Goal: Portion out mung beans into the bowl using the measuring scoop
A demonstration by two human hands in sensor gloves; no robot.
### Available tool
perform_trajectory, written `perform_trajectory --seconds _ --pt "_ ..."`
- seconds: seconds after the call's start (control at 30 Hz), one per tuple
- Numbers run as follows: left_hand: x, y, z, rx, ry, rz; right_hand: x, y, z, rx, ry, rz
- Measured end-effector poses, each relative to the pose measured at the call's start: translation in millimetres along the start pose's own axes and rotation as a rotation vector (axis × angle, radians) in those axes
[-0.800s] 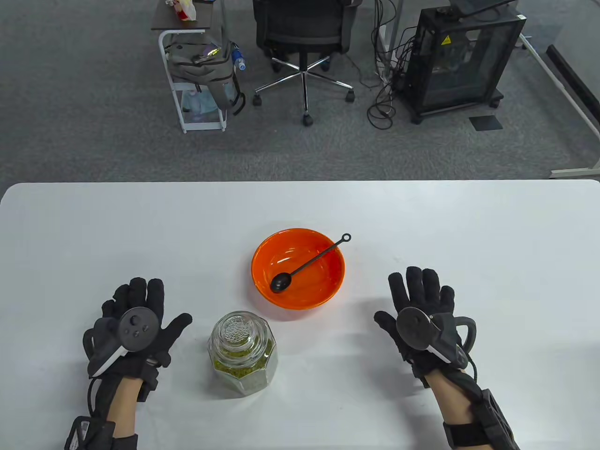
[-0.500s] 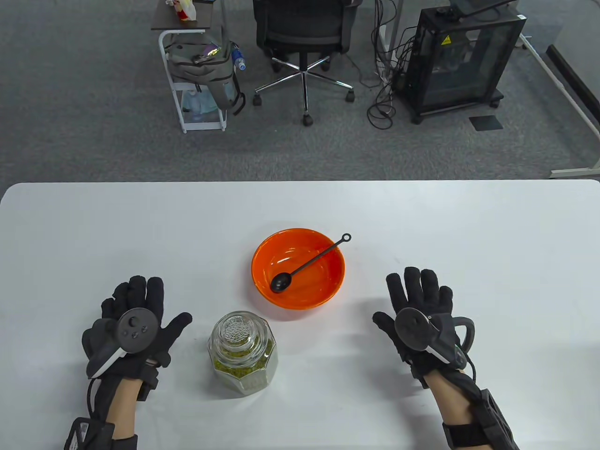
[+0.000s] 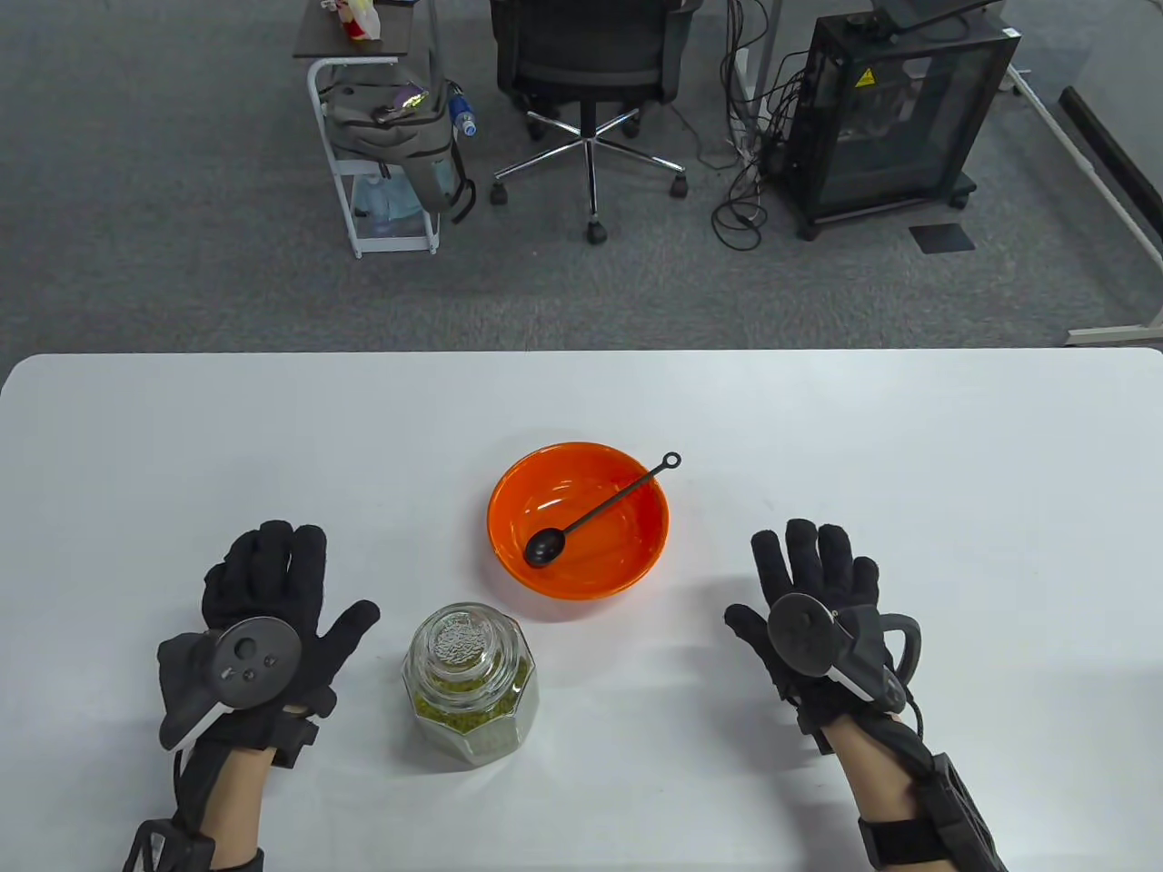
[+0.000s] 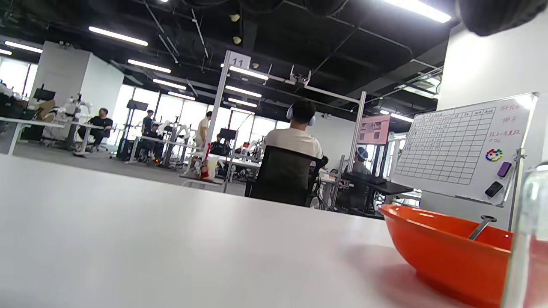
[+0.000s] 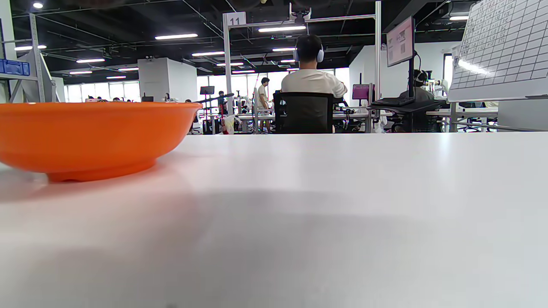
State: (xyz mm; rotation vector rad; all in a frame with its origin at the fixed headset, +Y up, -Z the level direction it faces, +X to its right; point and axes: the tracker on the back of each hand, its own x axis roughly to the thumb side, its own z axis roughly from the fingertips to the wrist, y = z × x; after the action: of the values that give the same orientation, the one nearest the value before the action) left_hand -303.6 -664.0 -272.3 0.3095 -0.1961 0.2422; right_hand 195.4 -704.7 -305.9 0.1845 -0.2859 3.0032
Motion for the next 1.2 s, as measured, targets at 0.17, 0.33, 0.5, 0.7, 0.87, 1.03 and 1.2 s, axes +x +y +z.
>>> perform_trajectory --seconds 0.17,0.33,0.5,0.7,0.87,1.03,1.2 --pt "12.9 8.1 3.3 0.043 -0.057 0.028 0.1 1.3 -0.4 0.005 -0.005 -0.001" --pt "26.6 9.9 5.8 0.056 -0.121 0.098 0.6 6.8 -1.5 0.036 -0.007 0.010" --pt "46.5 8.4 7.8 0.045 -0.207 0.142 0.2 5.4 -1.5 0.029 -0.002 0.013" --pt "78.1 0.0 8.8 -0.005 -0.309 0.151 0.3 9.6 -2.6 0.048 0.000 0.019" --pt "98.9 -4.3 6.4 -0.049 -0.342 0.094 0.7 10.9 -2.9 0.059 -0.001 0.024" --pt "109.2 -12.4 0.7 -0.116 -0.343 0.039 0.3 11.3 -3.1 0.065 0.003 0.021" --pt "115.0 -14.2 -1.4 -0.131 -0.337 -0.005 0.4 11.7 -2.8 0.076 0.006 0.019"
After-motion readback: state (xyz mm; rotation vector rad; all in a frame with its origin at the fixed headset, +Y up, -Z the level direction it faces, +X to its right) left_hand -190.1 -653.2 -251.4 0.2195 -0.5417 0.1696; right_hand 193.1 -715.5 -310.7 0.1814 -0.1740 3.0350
